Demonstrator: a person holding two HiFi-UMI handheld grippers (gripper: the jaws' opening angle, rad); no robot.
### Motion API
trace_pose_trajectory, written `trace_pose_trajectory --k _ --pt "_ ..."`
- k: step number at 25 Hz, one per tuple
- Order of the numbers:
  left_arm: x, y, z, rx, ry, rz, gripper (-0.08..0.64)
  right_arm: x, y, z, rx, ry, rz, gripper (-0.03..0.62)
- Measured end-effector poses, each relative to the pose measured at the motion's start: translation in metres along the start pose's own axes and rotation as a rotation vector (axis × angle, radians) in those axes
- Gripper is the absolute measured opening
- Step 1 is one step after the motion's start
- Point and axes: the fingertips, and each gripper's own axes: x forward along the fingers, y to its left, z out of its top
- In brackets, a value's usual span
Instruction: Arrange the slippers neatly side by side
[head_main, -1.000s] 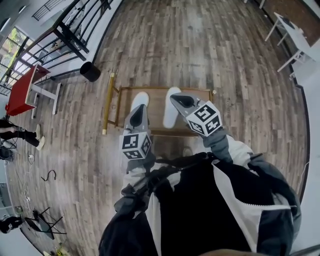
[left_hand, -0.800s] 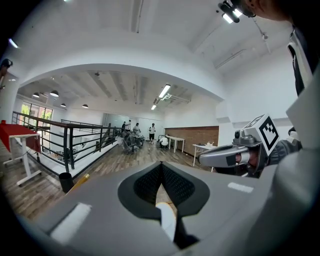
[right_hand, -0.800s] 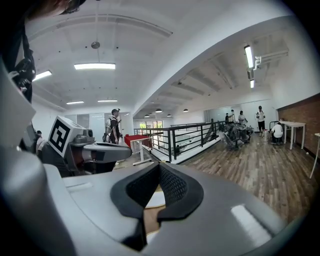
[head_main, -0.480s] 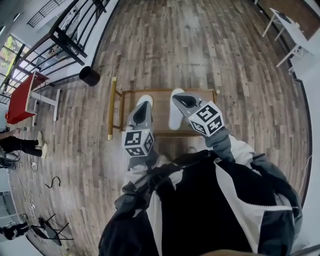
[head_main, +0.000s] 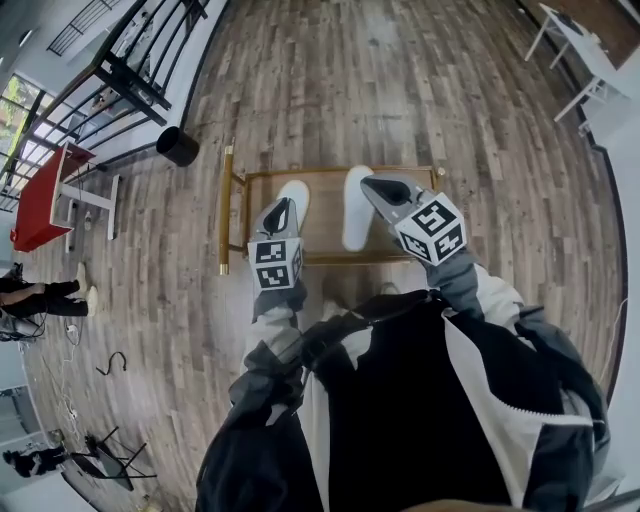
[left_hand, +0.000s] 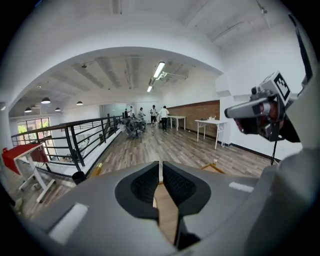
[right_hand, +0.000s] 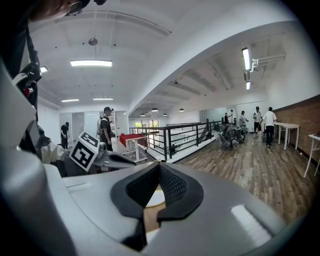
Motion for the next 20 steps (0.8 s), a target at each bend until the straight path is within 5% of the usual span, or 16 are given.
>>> trace_pose_trajectory --k 10,14,20 --pt "0.060 0.032 -0.114 0.081 0.371 -0.021 0.120 -0.023 -0.016 -0.010 -0.003 0.005 -0.062 0.006" --pt "0.077 0.047 -0.166 0.057 0.520 -0.030 0.192 -0.031 -0.021 -0.015 -0.001 0.017 -0.087 0.006" --pt "0.081 0.040 -0.221 -0.003 0.710 -0.080 0.209 -0.040 -0.025 -0.024 -0.007 0.038 -0.104 0.006"
